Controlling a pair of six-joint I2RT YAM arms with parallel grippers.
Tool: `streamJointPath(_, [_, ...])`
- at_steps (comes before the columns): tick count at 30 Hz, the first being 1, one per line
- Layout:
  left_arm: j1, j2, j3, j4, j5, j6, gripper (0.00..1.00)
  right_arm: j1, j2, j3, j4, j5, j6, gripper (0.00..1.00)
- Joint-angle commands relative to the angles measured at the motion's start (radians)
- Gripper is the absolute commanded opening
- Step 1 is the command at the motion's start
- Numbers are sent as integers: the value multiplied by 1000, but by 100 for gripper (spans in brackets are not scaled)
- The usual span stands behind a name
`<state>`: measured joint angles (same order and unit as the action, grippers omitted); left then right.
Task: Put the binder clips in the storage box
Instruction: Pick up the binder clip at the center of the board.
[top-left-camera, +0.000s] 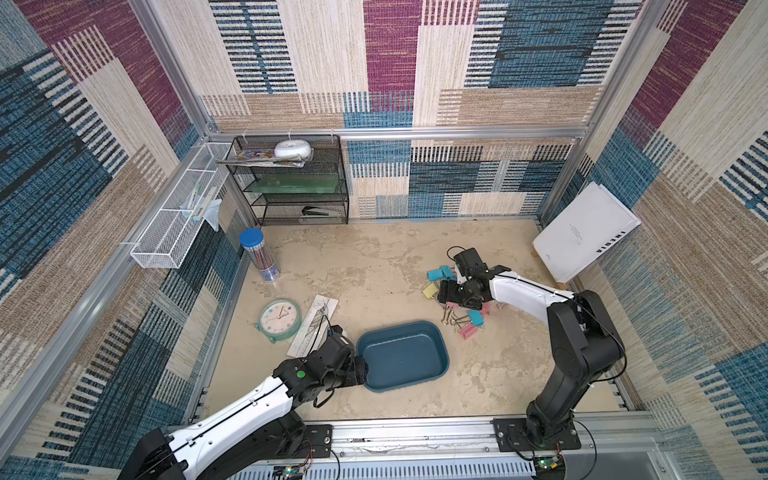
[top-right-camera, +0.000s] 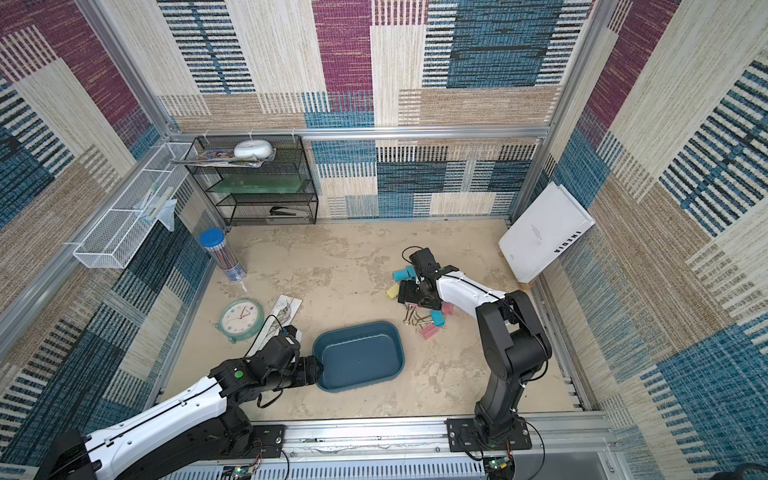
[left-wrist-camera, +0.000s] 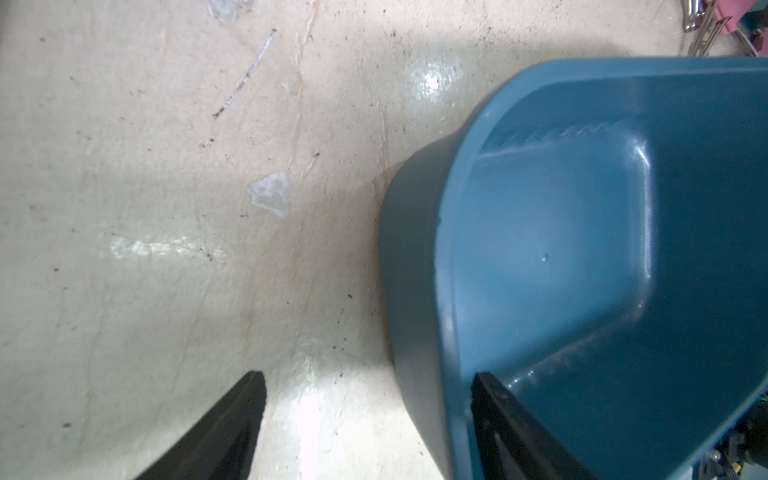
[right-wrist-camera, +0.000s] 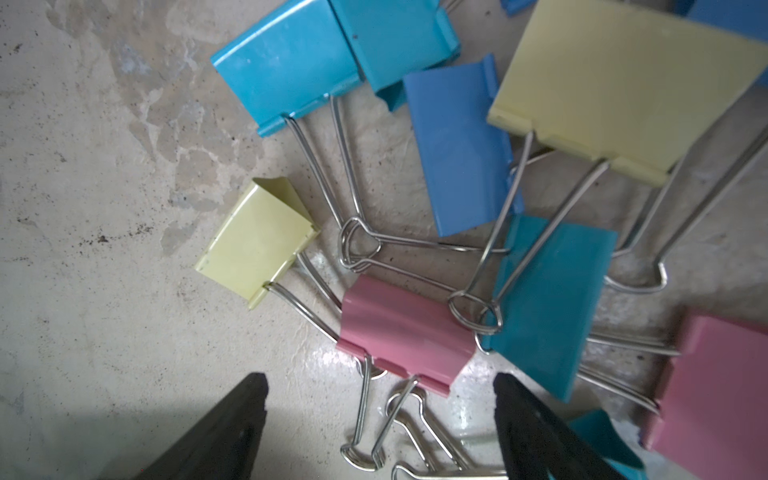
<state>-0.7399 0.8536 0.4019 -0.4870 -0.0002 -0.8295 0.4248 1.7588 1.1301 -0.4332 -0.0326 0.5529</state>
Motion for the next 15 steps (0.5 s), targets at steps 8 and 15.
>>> streamJointPath(8, [19, 10, -9, 53, 57, 49, 82, 11, 48, 7, -42, 80, 60, 82])
streamJointPath(15, [40, 6, -17, 56, 78, 74, 82, 21, 68, 23, -36, 98, 90, 80])
